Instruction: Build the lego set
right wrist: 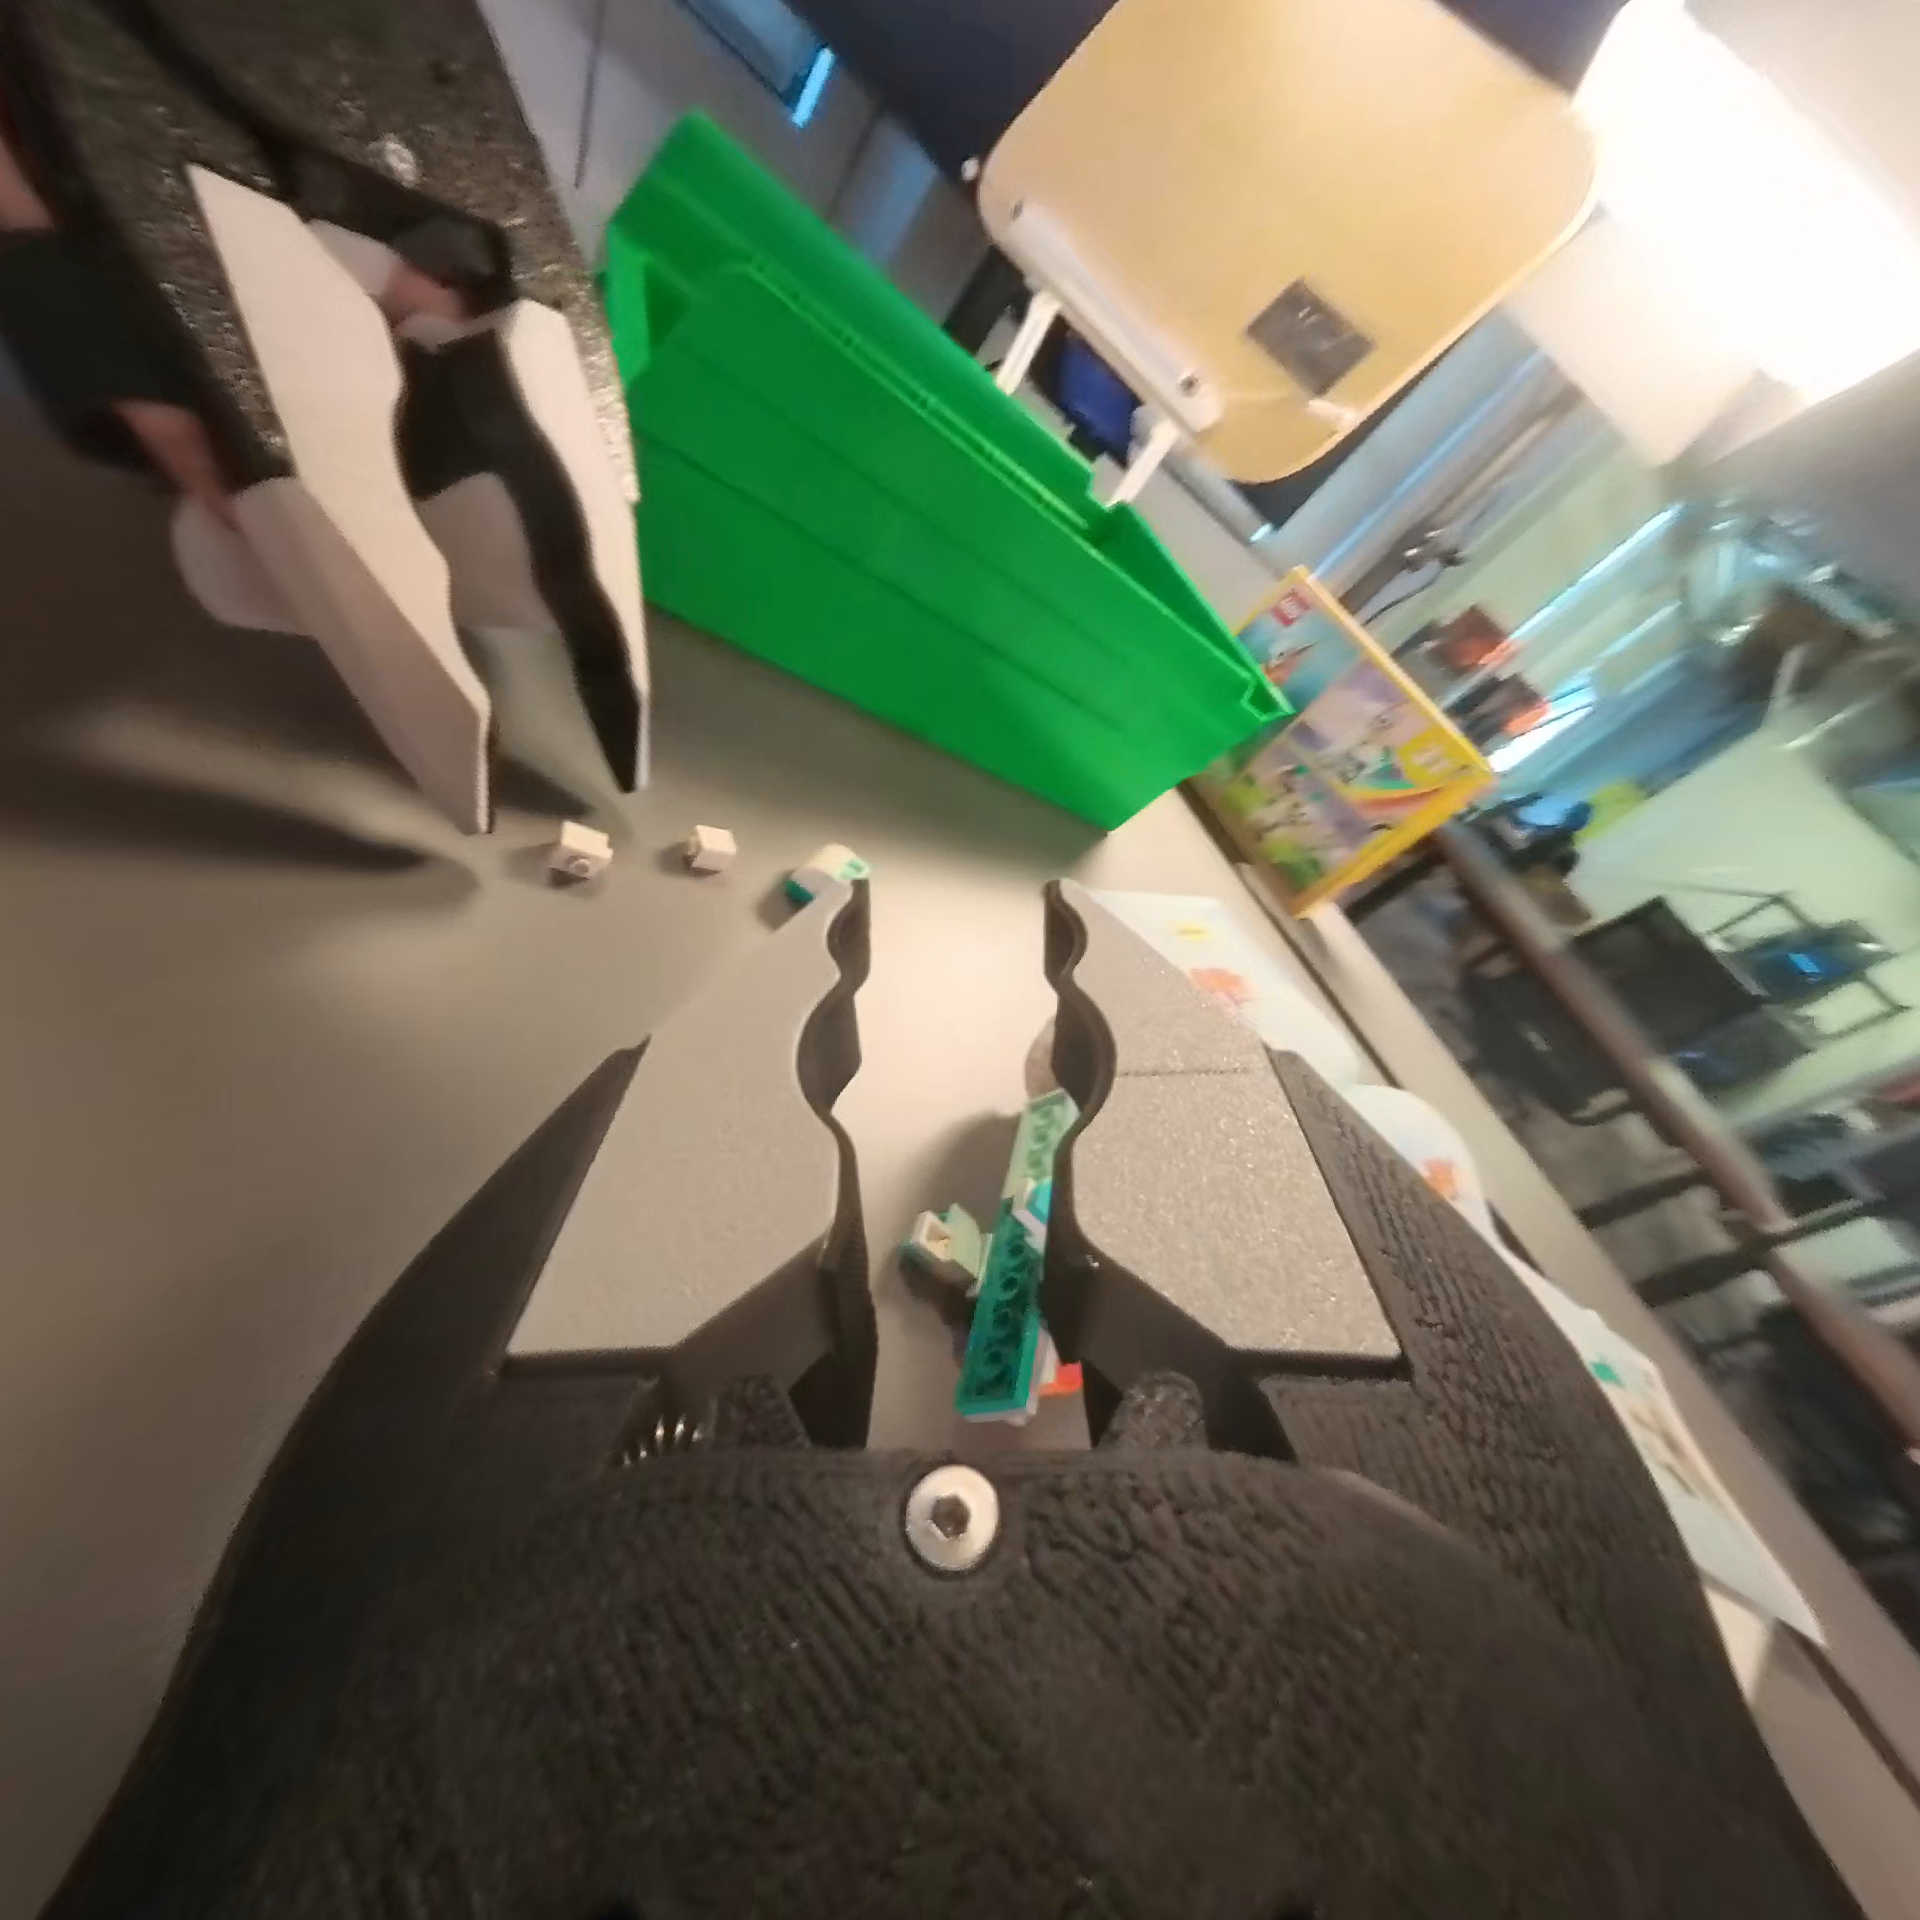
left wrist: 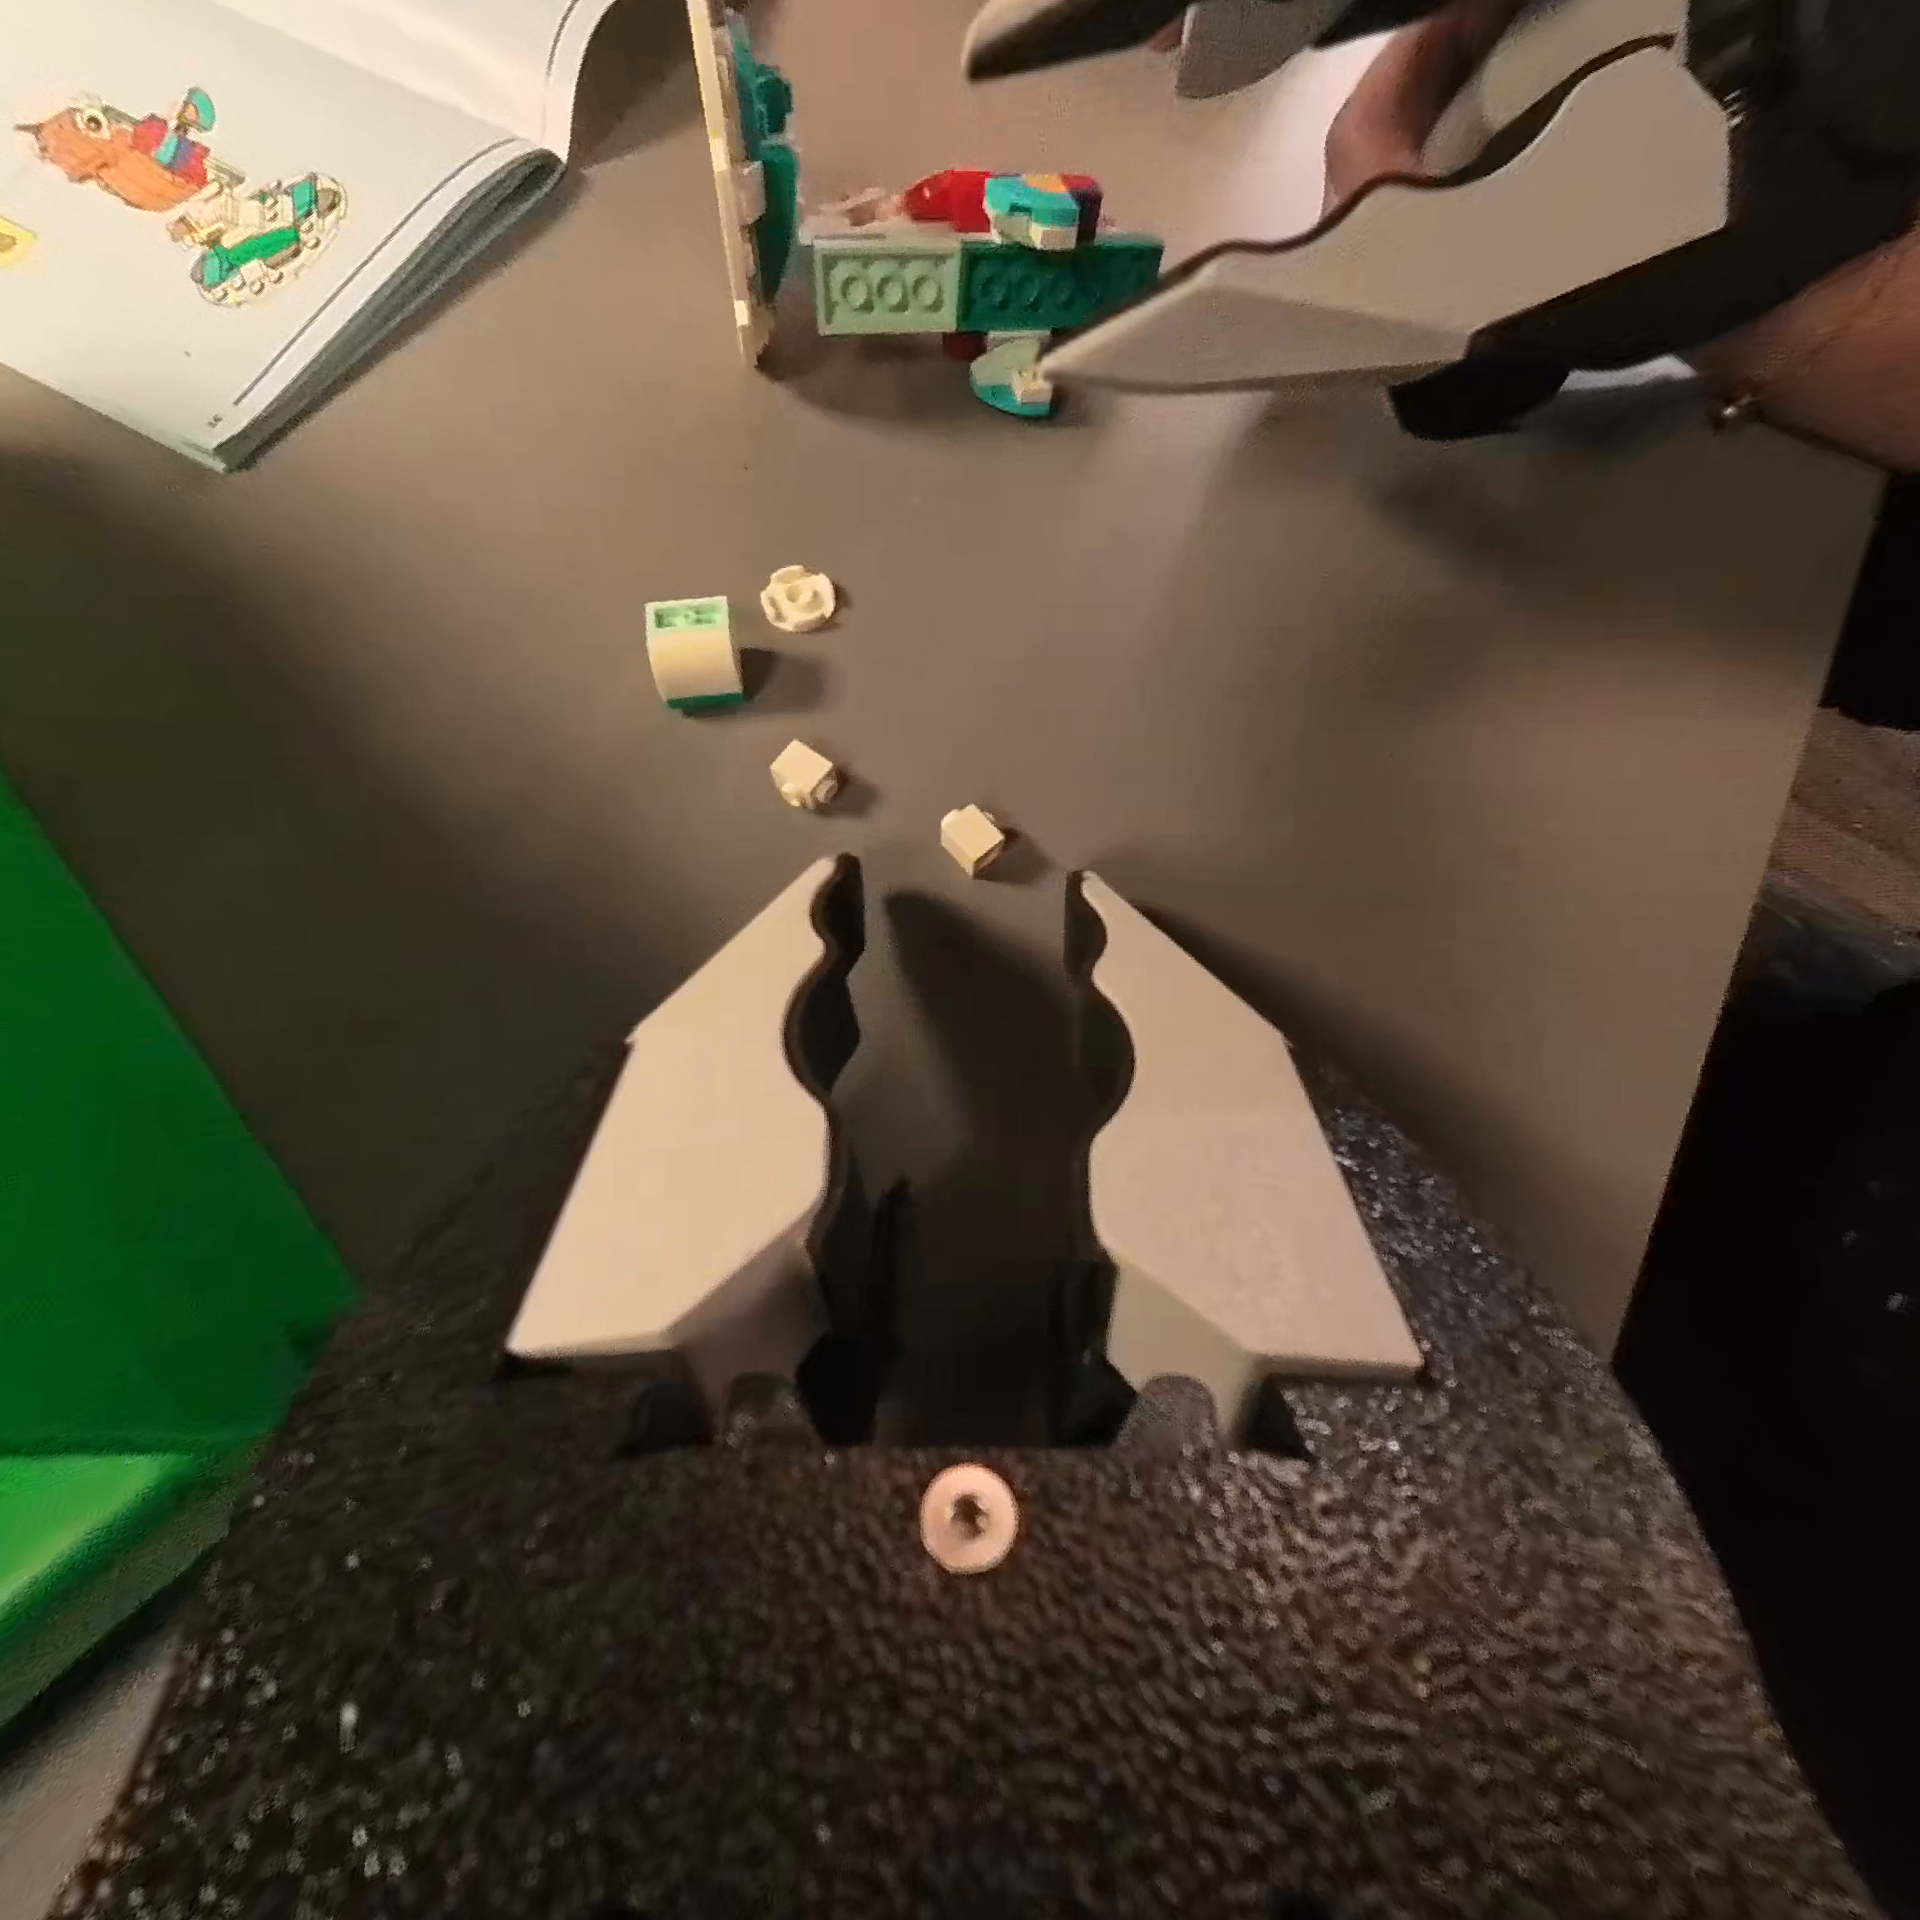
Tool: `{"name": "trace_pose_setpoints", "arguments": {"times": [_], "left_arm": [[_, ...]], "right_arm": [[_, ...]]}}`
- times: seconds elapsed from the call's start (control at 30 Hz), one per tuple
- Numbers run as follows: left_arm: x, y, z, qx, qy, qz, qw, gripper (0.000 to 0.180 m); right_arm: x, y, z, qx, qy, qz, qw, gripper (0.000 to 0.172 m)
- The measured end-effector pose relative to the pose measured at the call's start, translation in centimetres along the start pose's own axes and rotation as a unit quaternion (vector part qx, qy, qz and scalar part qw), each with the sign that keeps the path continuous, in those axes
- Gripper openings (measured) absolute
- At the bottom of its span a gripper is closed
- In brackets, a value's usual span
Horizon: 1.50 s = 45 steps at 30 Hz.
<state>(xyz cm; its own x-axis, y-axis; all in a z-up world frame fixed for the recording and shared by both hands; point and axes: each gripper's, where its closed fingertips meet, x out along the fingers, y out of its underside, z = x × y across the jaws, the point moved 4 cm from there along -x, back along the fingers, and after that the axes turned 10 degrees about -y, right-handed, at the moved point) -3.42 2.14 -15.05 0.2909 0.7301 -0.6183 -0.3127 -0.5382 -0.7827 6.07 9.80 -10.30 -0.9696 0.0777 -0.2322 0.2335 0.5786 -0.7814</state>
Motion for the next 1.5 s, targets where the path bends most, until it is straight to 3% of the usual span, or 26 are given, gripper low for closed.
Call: {"name": "trace_pose_setpoints", "arguments": {"times": [0.77,1.0,1.1,1.17,1.23,1.3,1.5], "left_arm": [[0.7,-0.4,-0.2,0.014,-0.021,-0.01,1.0,0.008],[-5.7,-3.5,-0.7,0.012,-0.048,-0.179,0.983,0.008],[-10.0,-4.8,1.5,-0.006,-0.132,-0.286,0.949,0.007],[-12.7,-4.9,4.2,-0.013,-0.217,-0.321,0.922,0.008],[-13.9,-4.3,7.4,-0.022,-0.274,-0.303,0.912,0.007],[-13.6,-3.8,10.3,-0.029,-0.284,-0.26,0.923,0.007],[-7.7,-3.0,16.3,0.007,-0.227,-0.065,0.972,0.008]], "right_arm": [[0.0,0.8,-0.2,0.002,0.023,0.025,0.999,0.022],[-0.5,0.9,-0.7,0.013,0.042,0.017,0.999,0.02],[-0.7,0.9,-1.2,0.02,0.051,0.012,0.998,0.019],[-0.8,0.9,-1.4,0.026,0.057,0.009,0.998,0.019],[-1.0,0.9,-1.6,0.027,0.064,0.009,0.998,0.018],[-1.1,1.0,-1.8,0.028,0.069,0.009,0.997,0.018],[-1.3,1.3,-2.0,0.026,0.078,0.016,0.996,0.017]]}}
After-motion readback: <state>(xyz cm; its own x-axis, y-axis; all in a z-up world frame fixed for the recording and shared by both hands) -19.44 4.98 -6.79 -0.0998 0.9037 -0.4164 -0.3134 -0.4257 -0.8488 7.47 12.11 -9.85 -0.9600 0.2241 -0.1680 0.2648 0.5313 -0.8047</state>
